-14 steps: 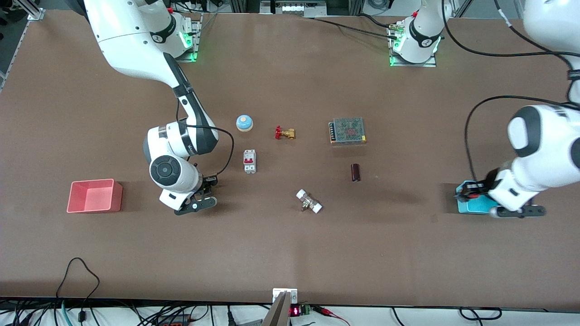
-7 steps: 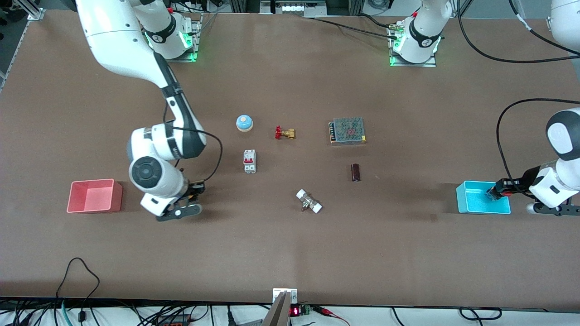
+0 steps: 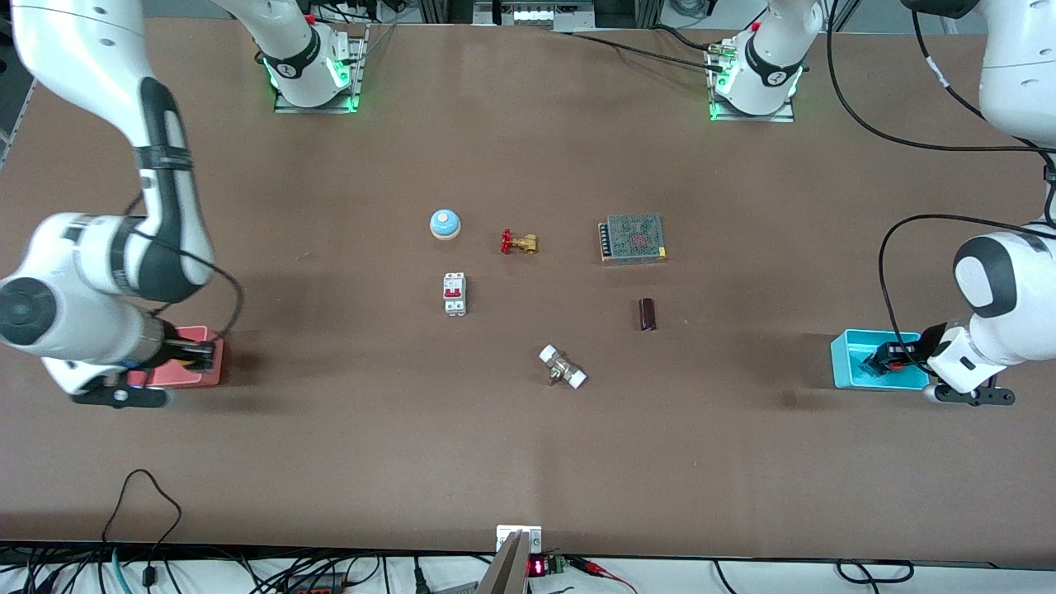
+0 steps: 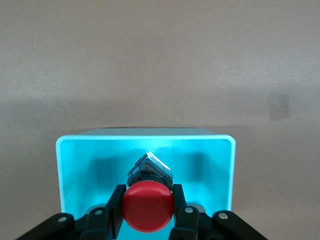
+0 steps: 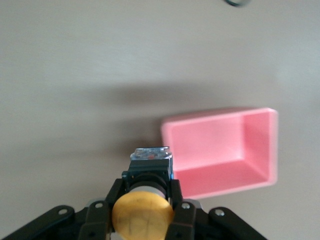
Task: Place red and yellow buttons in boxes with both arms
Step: 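Carry the yellow button over the pink box while the left gripper carries red over cyan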
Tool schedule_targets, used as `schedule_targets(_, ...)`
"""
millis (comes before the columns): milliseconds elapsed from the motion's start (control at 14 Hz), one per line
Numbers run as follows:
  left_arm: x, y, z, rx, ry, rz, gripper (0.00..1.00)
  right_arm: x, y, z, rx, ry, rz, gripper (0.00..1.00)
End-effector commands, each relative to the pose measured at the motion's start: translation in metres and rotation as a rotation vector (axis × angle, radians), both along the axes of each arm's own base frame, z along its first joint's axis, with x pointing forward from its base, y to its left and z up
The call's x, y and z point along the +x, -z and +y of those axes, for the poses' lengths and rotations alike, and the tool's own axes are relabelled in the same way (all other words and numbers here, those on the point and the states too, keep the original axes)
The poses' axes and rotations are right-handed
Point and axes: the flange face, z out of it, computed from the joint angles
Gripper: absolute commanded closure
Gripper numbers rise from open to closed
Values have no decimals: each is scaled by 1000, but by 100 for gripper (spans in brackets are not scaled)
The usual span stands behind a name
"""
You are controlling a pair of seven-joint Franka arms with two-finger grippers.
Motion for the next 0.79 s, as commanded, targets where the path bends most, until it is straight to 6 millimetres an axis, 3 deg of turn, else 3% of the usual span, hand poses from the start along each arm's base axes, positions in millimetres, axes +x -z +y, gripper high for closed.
schedule_targets(0, 4, -1, 5, 4, 22, -19, 59, -13, 0, -53, 32, 8, 33, 62)
schedule_targets(143, 3, -2, 5, 4, 21, -19, 47, -17, 9, -83, 51, 19, 43, 62)
schedule_targets(214, 4, -4, 5, 6, 20, -22, 42, -17, 14, -88, 68, 20, 40, 62)
schedule_targets(286, 6, -14, 4, 9, 19, -36, 26, -16, 24, -86, 86, 23, 45, 62)
schedule_targets(429, 10, -41, 1, 19, 18, -73, 15, -16, 39, -86, 84, 22, 56, 62)
schedule_targets(571, 11, -81, -8, 28, 29, -118, 9, -10, 50, -84, 74, 13, 28, 62)
schedule_targets(714, 11, -106, -29, 30, 50, -125, 6, -9, 60, -85, 70, 12, 28, 62)
